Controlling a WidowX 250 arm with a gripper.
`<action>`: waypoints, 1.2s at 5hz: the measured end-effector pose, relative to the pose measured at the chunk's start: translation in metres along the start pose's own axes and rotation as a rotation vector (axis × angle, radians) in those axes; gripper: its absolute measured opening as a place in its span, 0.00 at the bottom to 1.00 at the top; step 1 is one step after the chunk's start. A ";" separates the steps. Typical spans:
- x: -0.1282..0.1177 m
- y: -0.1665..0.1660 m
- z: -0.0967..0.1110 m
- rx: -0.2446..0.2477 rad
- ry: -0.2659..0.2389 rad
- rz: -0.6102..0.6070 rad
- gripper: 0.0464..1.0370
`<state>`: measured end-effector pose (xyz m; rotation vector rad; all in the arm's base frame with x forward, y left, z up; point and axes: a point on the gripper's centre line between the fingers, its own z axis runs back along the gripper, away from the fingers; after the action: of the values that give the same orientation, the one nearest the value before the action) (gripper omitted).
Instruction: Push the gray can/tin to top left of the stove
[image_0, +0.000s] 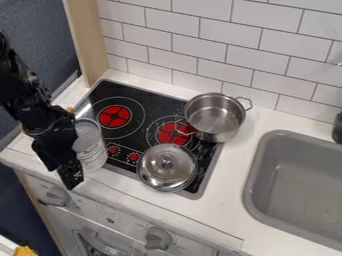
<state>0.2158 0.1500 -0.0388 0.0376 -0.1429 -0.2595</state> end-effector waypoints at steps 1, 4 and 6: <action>0.015 0.015 0.002 0.017 -0.042 0.018 0.96; 0.029 0.026 0.017 0.007 -0.083 0.048 0.96; 0.049 0.035 0.007 0.016 -0.084 0.047 0.96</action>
<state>0.2699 0.1711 -0.0228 0.0391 -0.2293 -0.2126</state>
